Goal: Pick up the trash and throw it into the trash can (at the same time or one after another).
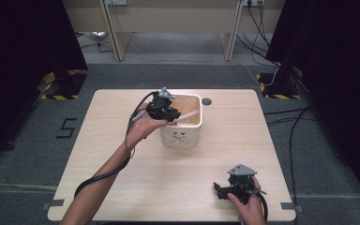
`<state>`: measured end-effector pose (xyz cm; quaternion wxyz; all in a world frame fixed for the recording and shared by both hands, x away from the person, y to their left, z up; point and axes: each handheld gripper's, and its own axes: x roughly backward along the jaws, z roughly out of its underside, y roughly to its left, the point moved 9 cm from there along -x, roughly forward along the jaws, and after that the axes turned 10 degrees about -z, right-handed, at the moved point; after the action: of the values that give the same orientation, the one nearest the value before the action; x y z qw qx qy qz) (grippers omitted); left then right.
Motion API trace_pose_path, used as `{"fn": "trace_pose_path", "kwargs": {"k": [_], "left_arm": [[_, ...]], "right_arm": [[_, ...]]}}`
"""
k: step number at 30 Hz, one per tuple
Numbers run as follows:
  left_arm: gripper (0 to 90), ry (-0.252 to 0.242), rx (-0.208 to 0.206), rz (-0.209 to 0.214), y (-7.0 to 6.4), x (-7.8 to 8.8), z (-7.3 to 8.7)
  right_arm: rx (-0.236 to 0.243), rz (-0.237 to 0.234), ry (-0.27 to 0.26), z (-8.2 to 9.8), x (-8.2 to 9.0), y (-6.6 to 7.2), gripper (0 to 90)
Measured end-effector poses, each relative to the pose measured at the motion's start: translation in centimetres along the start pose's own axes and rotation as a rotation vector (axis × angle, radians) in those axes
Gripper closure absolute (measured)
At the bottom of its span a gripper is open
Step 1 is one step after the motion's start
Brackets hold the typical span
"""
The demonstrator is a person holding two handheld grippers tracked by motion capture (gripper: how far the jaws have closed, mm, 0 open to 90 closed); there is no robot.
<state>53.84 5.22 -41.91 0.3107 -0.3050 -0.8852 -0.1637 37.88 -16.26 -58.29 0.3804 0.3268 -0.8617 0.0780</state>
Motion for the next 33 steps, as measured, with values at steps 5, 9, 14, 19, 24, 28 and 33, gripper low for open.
{"fn": "trace_pose_path", "kwargs": {"k": [5,9,14,19,24,28,33], "left_arm": [[70.1,-0.014,0.01,0.0,-0.1,0.2,-0.3],[64.4,-0.023,0.013,-0.004,0.0,0.7,-0.5],[57.8,-0.047,0.018,-0.006,-0.1,1.7,-1.0],[55.2,-0.067,0.016,-0.004,-0.1,2.7,-1.2],[52.1,-0.081,0.014,0.005,-0.3,3.7,-1.3],[49.2,-0.085,0.023,0.003,-0.1,4.2,-1.2],[44.2,-0.101,0.055,0.009,0.3,4.9,-1.0]], "right_arm": [[0.003,-0.001,0.0,0.0,0.0,0.0,0.3],[0.002,-0.002,0.001,0.0,0.0,0.0,0.3],[0.006,0.001,0.001,0.0,0.0,0.0,0.3],[0.006,0.001,0.001,0.0,0.0,0.0,0.3],[0.006,0.001,0.001,0.0,0.0,0.0,0.3],[0.006,0.001,0.001,0.0,0.0,0.0,0.3],[0.003,0.0,0.001,0.0,0.0,0.0,0.3]]}}
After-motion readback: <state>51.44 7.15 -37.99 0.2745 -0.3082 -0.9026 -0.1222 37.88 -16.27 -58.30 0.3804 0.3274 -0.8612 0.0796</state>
